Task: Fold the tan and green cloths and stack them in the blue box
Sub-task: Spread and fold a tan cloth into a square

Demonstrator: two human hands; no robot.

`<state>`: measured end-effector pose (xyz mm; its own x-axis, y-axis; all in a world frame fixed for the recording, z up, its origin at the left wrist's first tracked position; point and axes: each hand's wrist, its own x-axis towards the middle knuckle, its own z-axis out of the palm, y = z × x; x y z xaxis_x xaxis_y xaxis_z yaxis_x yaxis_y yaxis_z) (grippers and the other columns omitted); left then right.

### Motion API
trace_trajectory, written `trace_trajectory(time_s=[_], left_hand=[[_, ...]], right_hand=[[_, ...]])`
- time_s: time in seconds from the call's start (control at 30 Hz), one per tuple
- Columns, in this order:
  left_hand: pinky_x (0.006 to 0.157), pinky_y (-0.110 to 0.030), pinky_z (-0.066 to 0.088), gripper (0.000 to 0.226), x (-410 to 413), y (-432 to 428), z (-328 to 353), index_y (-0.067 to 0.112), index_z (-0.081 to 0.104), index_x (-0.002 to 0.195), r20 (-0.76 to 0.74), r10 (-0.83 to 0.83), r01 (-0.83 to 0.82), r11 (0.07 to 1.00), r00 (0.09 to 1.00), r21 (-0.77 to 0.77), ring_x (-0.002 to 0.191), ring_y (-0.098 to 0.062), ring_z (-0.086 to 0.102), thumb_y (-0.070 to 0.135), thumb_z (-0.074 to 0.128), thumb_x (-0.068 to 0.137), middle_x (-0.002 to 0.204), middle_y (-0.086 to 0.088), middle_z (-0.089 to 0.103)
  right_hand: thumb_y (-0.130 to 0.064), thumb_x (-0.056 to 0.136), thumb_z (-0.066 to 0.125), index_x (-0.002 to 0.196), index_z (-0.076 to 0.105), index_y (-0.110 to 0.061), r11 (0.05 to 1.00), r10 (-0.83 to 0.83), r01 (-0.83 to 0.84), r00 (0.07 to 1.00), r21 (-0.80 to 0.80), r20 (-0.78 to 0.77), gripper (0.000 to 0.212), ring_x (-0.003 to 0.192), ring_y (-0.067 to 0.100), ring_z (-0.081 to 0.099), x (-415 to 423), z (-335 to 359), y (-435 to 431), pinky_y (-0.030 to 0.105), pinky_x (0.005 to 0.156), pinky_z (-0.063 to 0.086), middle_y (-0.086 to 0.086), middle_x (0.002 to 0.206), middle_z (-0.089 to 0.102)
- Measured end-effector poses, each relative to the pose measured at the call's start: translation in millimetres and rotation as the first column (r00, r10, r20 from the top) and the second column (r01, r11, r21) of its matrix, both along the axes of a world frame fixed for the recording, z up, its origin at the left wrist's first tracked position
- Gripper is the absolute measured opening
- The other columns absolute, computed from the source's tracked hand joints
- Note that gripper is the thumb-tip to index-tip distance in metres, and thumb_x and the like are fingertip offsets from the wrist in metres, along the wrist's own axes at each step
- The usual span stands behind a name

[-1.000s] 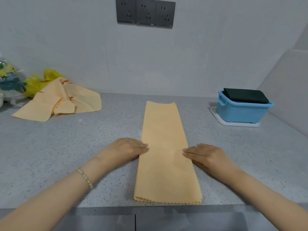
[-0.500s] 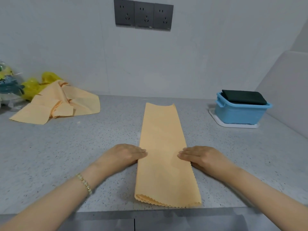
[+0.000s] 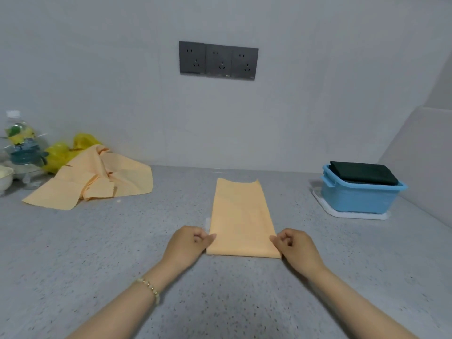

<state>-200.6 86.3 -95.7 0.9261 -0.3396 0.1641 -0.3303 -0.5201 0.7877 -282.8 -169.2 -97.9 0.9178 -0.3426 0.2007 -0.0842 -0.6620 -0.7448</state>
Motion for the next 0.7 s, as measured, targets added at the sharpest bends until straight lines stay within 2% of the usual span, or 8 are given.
trace_trajectory(time_s=[0.07, 0.13, 0.33, 0.47, 0.53, 0.6, 0.63, 0.7], left_hand=[[0.054, -0.02, 0.034, 0.039, 1, -4, -2, 0.023, 0.055, 0.052, -0.02, 0.06, -0.059, 0.998, 0.998, 0.032, 0.049, -0.005, 0.042, 0.037, 0.065, 0.088, 0.049, 0.012, 0.046], [0.051, -0.019, 0.032, 0.04, 2, -7, -2, 0.022, 0.052, 0.053, -0.016, 0.089, -0.087, 0.992, 0.996, 0.094, 0.048, -0.004, 0.041, 0.036, 0.063, 0.089, 0.051, 0.011, 0.047], [0.049, -0.023, 0.026, 0.04, 4, -9, 2, 0.015, 0.049, 0.057, -0.086, 0.066, -0.053, 0.989, 0.994, 0.14, 0.049, -0.013, 0.036, 0.033, 0.061, 0.091, 0.054, 0.001, 0.042], [0.056, -0.023, 0.029, 0.035, 5, -11, 4, 0.014, 0.051, 0.064, -0.109, 0.079, -0.058, 0.981, 0.991, 0.185, 0.059, -0.015, 0.042, 0.034, 0.06, 0.091, 0.063, -0.003, 0.046], [0.06, -0.024, 0.035, 0.029, 3, -12, 8, 0.016, 0.052, 0.073, -0.098, 0.105, -0.08, 0.97, 0.99, 0.232, 0.066, -0.015, 0.047, 0.038, 0.059, 0.091, 0.071, -0.002, 0.052], [0.063, -0.027, 0.039, 0.029, 0, -16, 13, 0.017, 0.049, 0.084, 0.009, 0.163, -0.159, 0.947, 0.987, 0.281, 0.071, -0.015, 0.052, 0.044, 0.053, 0.093, 0.079, 0.001, 0.057], [0.064, -0.028, 0.04, 0.029, -2, -19, 14, 0.017, 0.047, 0.092, 0.124, 0.192, -0.22, 0.933, 0.974, 0.286, 0.075, -0.014, 0.053, 0.046, 0.049, 0.094, 0.085, 0.002, 0.057], [0.079, -0.029, 0.04, 0.029, -5, -29, 15, 0.017, 0.046, 0.113, 0.333, 0.16, -0.255, 0.93, 0.929, 0.264, 0.097, -0.015, 0.051, 0.042, 0.039, 0.098, 0.11, 0.001, 0.054]], right_hand=[[-0.027, 0.088, 0.064, 0.067, 0.058, -0.013, 0.994, -0.077, 0.076, 0.997, -0.076, -0.008, 0.025, 0.056, 0.008, 0.046, 4, -3, 4, 0.016, 0.05, 0.032, -0.004, 0.059, 0.053], [-0.028, 0.089, 0.063, 0.067, 0.055, -0.017, 0.985, -0.126, 0.125, 0.992, -0.119, -0.006, 0.025, 0.056, 0.007, 0.046, 6, -6, 8, 0.019, 0.05, 0.033, -0.005, 0.061, 0.053], [-0.026, 0.088, 0.06, 0.074, 0.053, -0.017, 0.967, -0.184, 0.182, 0.983, -0.178, 0.003, 0.019, 0.057, 0.008, 0.048, 6, -9, 16, 0.025, 0.052, 0.036, -0.005, 0.064, 0.056], [-0.026, 0.09, 0.058, 0.078, 0.054, -0.015, 0.959, -0.198, 0.191, 0.98, -0.211, -0.011, 0.017, 0.058, 0.011, 0.05, 6, -8, 16, 0.028, 0.054, 0.038, -0.003, 0.065, 0.058], [-0.028, 0.092, 0.055, 0.081, 0.051, -0.016, 0.943, -0.191, 0.178, 0.981, -0.28, -0.019, 0.017, 0.06, 0.012, 0.051, 5, -6, 18, 0.028, 0.058, 0.039, -0.004, 0.066, 0.057], [-0.032, 0.096, 0.046, 0.089, 0.046, -0.019, 0.873, -0.203, 0.175, 0.979, -0.456, -0.011, 0.014, 0.071, 0.013, 0.053, 5, -2, 22, 0.027, 0.071, 0.036, -0.006, 0.078, 0.058], [-0.033, 0.097, 0.041, 0.095, 0.046, -0.021, 0.808, -0.216, 0.188, 0.976, -0.558, 0.015, 0.013, 0.081, 0.013, 0.053, 5, 0, 25, 0.027, 0.077, 0.034, -0.006, 0.089, 0.058], [-0.032, 0.098, 0.035, 0.114, 0.048, -0.021, 0.719, -0.196, 0.199, 0.977, -0.666, 0.081, 0.023, 0.102, 0.014, 0.049, 10, 4, 34, 0.028, 0.089, 0.032, -0.005, 0.112, 0.054]])
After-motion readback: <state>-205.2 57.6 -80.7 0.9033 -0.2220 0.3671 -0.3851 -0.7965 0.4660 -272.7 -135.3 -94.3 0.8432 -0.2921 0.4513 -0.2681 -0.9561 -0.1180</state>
